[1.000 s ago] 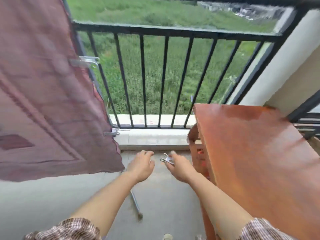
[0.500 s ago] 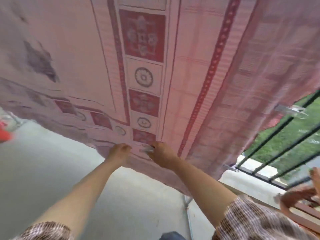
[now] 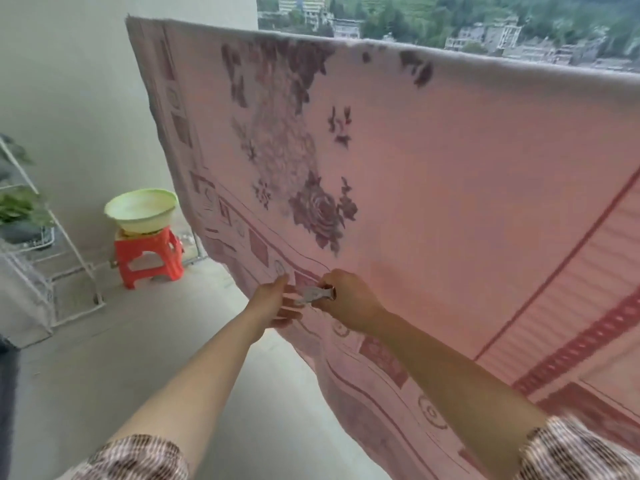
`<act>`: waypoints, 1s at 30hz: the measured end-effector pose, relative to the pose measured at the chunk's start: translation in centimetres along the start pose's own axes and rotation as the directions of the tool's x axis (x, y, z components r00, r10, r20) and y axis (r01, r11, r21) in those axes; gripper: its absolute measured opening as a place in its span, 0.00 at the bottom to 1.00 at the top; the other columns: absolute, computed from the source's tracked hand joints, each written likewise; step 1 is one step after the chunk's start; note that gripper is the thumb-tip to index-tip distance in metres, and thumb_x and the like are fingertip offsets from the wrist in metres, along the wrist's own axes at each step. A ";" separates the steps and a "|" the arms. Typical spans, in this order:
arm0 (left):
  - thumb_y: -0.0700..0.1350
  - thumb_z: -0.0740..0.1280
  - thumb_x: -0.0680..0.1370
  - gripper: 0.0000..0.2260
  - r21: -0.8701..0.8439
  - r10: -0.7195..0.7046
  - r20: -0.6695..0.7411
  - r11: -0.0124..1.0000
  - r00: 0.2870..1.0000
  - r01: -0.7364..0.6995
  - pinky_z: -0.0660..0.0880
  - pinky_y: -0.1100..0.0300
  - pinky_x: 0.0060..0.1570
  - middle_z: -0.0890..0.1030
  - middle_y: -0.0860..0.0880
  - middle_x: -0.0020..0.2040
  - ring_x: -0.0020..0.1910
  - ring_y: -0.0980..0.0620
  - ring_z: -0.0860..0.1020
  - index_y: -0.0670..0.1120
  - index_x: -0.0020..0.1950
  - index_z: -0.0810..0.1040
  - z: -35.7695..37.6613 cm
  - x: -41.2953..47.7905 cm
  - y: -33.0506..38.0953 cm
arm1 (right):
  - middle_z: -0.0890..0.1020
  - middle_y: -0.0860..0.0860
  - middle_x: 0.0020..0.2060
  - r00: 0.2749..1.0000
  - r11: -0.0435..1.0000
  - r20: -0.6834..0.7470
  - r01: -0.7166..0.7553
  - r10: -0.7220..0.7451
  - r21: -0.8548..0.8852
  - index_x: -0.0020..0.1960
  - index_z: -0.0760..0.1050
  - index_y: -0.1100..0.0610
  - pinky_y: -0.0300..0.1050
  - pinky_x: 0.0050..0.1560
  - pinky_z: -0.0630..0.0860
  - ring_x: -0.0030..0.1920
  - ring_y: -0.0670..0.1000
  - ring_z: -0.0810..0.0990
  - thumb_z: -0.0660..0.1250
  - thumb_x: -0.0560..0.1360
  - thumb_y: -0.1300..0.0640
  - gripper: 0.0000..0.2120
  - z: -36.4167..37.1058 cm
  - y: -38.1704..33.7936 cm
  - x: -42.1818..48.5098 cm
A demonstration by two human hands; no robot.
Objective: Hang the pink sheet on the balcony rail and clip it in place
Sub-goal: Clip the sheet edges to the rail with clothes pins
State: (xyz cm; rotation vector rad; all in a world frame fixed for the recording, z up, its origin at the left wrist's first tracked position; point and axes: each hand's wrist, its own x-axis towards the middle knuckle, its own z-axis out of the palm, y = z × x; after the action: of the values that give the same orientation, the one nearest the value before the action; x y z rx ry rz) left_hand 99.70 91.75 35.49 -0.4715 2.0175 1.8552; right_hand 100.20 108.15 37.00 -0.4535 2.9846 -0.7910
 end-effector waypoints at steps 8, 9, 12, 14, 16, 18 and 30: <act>0.54 0.60 0.80 0.15 -0.155 -0.073 -0.095 0.986 0.993 0.057 0.71 0.63 0.32 0.84 0.45 0.37 0.28 0.50 0.78 0.44 0.46 0.78 -14.6 13.3 6.8 | 0.78 0.51 0.41 0.971 0.971 0.006 0.238 -0.239 0.017 0.48 0.82 0.56 0.43 0.39 0.72 0.39 0.49 0.75 0.70 0.74 0.54 0.07 4.6 -7.3 22.3; 0.53 0.61 0.79 0.14 -0.185 -0.072 -0.107 0.981 0.992 0.052 0.71 0.64 0.32 0.83 0.45 0.36 0.28 0.51 0.77 0.43 0.46 0.78 -16.8 15.0 7.6 | 0.78 0.51 0.40 0.966 0.966 0.003 0.259 -0.259 0.022 0.47 0.82 0.55 0.44 0.39 0.73 0.38 0.49 0.75 0.70 0.73 0.54 0.06 5.3 -8.4 25.1; 0.54 0.65 0.77 0.14 -0.266 -0.076 -0.105 0.963 0.992 0.046 0.69 0.65 0.29 0.81 0.47 0.31 0.26 0.52 0.74 0.43 0.44 0.78 -23.5 20.0 10.0 | 0.78 0.47 0.40 0.939 0.939 -0.035 0.342 -0.341 0.024 0.48 0.82 0.56 0.37 0.36 0.68 0.37 0.47 0.73 0.72 0.72 0.56 0.06 7.6 -12.0 33.3; 0.53 0.66 0.76 0.14 -0.306 -0.076 -0.081 0.951 0.994 0.048 0.68 0.65 0.27 0.80 0.48 0.29 0.26 0.53 0.72 0.42 0.44 0.77 -28.3 23.5 11.6 | 0.78 0.47 0.40 0.919 0.920 -0.048 0.392 -0.392 0.005 0.48 0.82 0.56 0.39 0.37 0.70 0.37 0.47 0.73 0.73 0.71 0.57 0.06 9.1 -14.7 38.9; 0.53 0.67 0.76 0.14 -0.328 -0.069 -0.059 0.944 0.996 0.046 0.69 0.66 0.25 0.80 0.48 0.30 0.26 0.54 0.72 0.41 0.46 0.78 -33.4 27.3 13.2 | 0.79 0.47 0.41 0.908 0.909 -0.063 0.416 -0.415 -0.002 0.48 0.81 0.56 0.45 0.39 0.73 0.39 0.48 0.74 0.73 0.71 0.59 0.06 10.8 -17.4 44.5; 0.53 0.69 0.75 0.15 -0.343 -0.076 -0.036 0.938 0.996 0.059 0.70 0.66 0.25 0.81 0.47 0.32 0.28 0.54 0.72 0.41 0.47 0.78 -38.7 31.1 15.0 | 0.79 0.46 0.43 0.908 0.910 -0.072 0.414 -0.413 0.003 0.49 0.80 0.55 0.47 0.41 0.75 0.41 0.49 0.75 0.72 0.71 0.60 0.07 12.6 -20.2 50.0; 0.48 0.70 0.76 0.08 -0.427 0.035 -0.128 0.900 0.991 -0.087 0.72 0.66 0.28 0.81 0.47 0.38 0.29 0.56 0.76 0.43 0.45 0.78 -60.9 52.6 28.0 | 0.80 0.52 0.51 0.956 0.965 -0.128 0.264 -0.262 -0.007 0.57 0.79 0.58 0.47 0.50 0.77 0.48 0.51 0.79 0.66 0.75 0.63 0.12 15.7 -30.9 80.1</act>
State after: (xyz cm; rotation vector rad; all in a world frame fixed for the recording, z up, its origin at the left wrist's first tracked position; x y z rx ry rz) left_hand 37.87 33.25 39.57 -0.6541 1.6950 2.3764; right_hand 33.36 52.32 42.71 -0.8455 3.0752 -0.8839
